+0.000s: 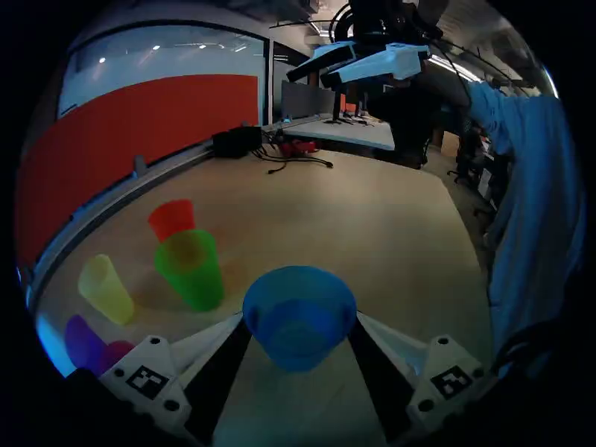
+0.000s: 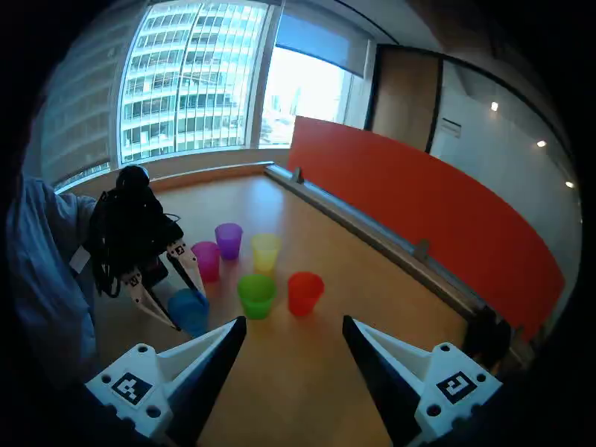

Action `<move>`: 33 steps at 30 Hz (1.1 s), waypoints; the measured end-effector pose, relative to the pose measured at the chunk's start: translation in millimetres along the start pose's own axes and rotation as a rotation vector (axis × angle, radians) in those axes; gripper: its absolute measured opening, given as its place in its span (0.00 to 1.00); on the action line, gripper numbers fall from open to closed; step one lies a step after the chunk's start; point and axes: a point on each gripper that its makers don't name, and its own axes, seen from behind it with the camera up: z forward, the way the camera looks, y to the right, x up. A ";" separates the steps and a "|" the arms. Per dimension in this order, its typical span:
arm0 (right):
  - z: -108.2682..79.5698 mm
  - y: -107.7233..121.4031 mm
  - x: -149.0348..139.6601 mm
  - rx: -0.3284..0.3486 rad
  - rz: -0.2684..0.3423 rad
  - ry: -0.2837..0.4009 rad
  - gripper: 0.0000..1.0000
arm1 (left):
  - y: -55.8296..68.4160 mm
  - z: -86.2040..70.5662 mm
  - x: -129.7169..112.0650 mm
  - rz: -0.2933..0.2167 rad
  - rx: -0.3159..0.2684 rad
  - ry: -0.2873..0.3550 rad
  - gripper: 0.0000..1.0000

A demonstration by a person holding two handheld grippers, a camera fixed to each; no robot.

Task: Pour water

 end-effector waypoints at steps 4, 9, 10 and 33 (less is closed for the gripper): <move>0.2 -1.4 0.8 0.002 -0.001 0.004 1.00 | -3.7 -6.9 10.1 -0.005 0.011 0.023 0.86; 1.8 -2.8 0.4 0.002 0.006 0.009 1.00 | -9.5 -17.6 24.5 -0.012 0.027 0.058 0.86; 2.3 -3.2 -0.2 0.002 0.008 0.010 1.00 | -10.8 -20.3 27.8 -0.015 0.031 0.066 0.86; 30.9 -22.3 -18.3 0.037 0.034 0.004 1.00 | -35.1 -76.9 80.5 -0.009 0.107 0.183 0.86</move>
